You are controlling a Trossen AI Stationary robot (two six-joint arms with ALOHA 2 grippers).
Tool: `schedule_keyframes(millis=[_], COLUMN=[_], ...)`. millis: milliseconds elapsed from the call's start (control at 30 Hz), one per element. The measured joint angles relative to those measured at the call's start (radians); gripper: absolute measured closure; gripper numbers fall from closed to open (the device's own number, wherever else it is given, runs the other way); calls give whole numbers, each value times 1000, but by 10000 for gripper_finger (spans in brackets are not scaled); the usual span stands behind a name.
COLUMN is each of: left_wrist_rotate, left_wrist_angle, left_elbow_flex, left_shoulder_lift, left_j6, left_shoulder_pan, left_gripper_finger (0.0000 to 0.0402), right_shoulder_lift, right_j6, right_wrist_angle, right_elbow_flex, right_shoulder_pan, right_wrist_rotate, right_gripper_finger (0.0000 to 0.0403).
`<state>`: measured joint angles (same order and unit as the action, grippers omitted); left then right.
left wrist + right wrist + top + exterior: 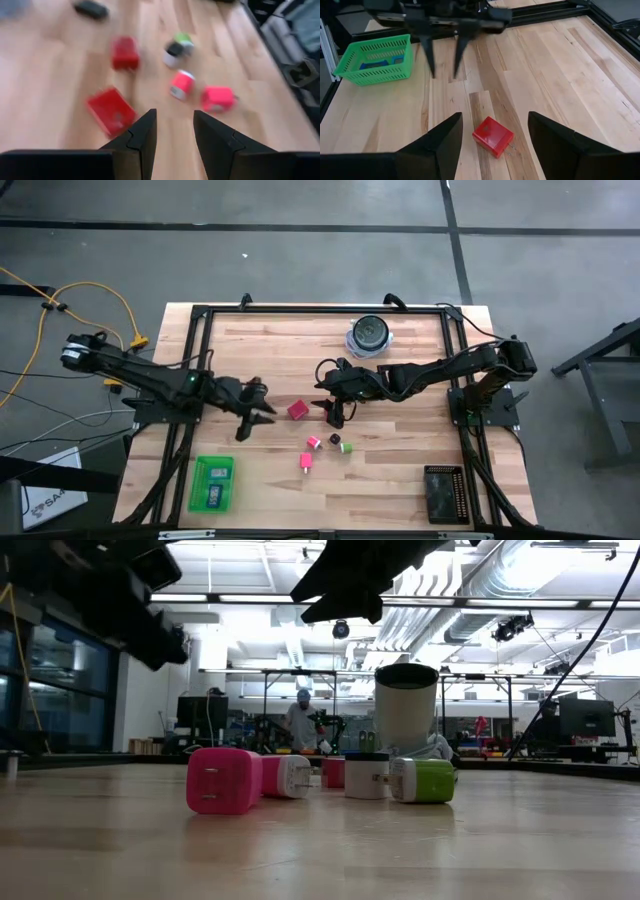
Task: Pick & Place Office items
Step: Put the black digital timer into the green bin
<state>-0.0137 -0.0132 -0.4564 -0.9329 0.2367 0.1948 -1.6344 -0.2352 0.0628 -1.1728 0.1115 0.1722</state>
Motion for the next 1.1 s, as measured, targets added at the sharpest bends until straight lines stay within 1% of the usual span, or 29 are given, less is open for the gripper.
schedule_keyframes(millis=[133,233,1100], left_wrist_rotate=[-85,-113,-115], left_wrist_angle=[40,47,45], left_elbow_flex=[0,0,0], left_shoulder_lift=[0,0,0], left_j6=[-101,-125,-125], left_shoulder_pan=[-33,-49,-62], left_gripper_finger=[277,277,277], right_shoulder_lift=[0,0,0], right_j6=[0,0,0], right_wrist_angle=[0,0,0], right_elbow_flex=[0,0,0], right_shoulder_pan=[0,0,0], right_wrist_rotate=[0,0,0], right_gripper_finger=[190,190,190])
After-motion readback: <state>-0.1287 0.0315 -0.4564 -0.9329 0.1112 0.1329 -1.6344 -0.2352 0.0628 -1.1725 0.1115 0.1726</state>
